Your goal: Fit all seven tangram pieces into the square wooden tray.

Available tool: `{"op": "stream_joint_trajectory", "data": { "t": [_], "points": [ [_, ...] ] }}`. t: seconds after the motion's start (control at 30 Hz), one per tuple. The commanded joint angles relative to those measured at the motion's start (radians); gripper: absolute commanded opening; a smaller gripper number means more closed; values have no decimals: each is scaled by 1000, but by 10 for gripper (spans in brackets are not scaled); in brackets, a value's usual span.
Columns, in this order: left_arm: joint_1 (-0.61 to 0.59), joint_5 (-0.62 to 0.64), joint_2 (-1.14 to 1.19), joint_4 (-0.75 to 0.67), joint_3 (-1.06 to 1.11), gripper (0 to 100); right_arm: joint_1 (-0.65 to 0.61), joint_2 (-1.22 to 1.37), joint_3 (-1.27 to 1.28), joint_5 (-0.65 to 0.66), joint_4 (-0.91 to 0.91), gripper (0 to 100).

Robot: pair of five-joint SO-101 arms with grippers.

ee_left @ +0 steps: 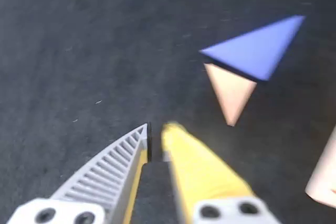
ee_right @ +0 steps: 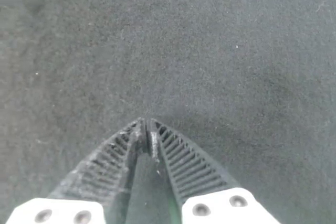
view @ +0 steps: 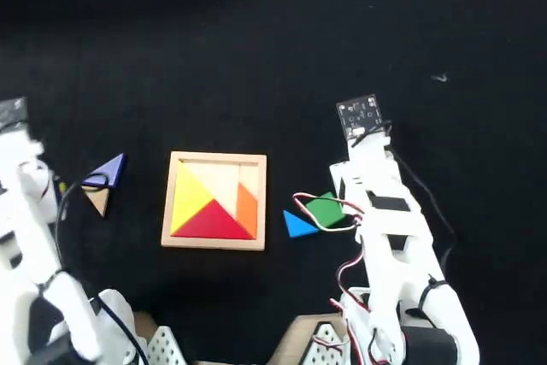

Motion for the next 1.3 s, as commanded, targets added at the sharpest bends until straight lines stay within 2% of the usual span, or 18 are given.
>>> {"op": "stream_joint_trajectory", "data": {
  "t": [0.0,0.1,0.2,0.27,0.37,0.57,1.0,1.07,1.27],
  "points": [
    [131,44,175,55,-183,202,-14,-35,-31,0,-21,15],
    [150,97,293,-18,-234,205,-14,-35,-31,0,-21,15],
    [154,101,391,-207,-245,205,-25,-33,-30,0,-21,15],
    [156,64,443,-296,-240,209,-40,-33,-27,0,-20,15],
    [156,-15,505,-328,-257,210,-44,-33,-21,0,-21,15],
    [205,-101,600,-325,-305,211,-44,-33,1,0,-72,15],
    [220,-106,612,-318,-300,211,-44,-33,12,0,-91,15],
    [246,-123,611,-259,-328,211,-44,-33,12,0,-91,15],
    [334,-371,621,44,-499,263,-44,-33,12,0,-87,15]
  ]
}}
